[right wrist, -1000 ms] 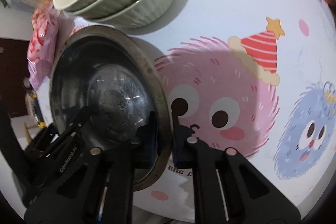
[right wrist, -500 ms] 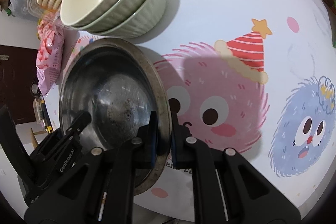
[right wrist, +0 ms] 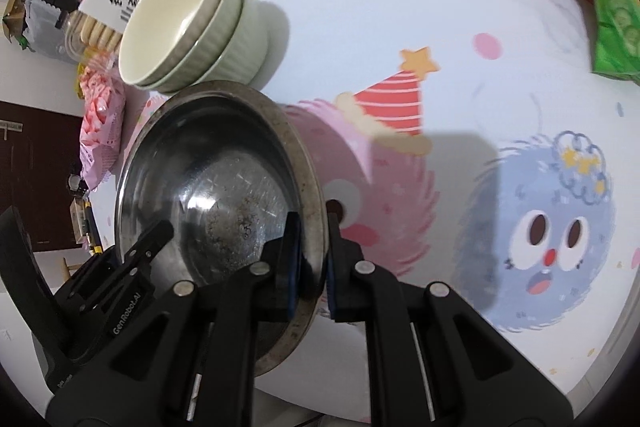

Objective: Organize plates and bowls
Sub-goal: 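Lift and carry the nested steel bowls with both grippers, then lower the nested steel bowls onto the table and open both grippers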

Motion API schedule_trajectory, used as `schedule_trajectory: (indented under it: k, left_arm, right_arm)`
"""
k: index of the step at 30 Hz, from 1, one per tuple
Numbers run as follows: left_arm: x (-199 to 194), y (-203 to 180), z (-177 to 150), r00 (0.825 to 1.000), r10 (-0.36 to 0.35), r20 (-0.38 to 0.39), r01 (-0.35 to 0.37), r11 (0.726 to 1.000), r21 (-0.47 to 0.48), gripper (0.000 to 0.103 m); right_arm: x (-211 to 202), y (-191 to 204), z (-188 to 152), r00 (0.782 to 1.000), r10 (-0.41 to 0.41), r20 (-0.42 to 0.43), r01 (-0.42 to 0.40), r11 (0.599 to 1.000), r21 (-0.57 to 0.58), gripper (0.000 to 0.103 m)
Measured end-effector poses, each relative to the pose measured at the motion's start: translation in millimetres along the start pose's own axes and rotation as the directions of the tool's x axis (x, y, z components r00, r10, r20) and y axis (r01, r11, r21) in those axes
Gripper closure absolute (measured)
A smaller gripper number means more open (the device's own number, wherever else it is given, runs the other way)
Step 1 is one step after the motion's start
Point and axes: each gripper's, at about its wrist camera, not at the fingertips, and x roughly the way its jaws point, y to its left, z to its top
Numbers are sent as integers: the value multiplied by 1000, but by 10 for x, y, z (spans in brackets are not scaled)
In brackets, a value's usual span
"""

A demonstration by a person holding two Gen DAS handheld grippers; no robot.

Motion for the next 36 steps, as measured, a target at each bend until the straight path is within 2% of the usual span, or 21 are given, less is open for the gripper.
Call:
schedule_trajectory:
  k: [8,19,28,36]
  left_arm:
    - [-35,-525,102,998,-51,28,47,992,119,80]
    - [-40,-1154,-52,996,-92,20,84,967,239,80]
    - [-7,-1397,-107,993,-118,16,108,951,288,80]
    - [237,-1462,-185,993,-120,-8,117,950,289,79]
  right_arm:
    - [-351,-443,-124,996,-33,82,27,997,71,90]
    - [-546,-980,-362,989,-74,130,49,981,187,90]
    - [-641,-1214,-459,983,-100,154,63,971,229,90]
    - [-457,-1376,-480,983,-117,143,78,965,252,90]
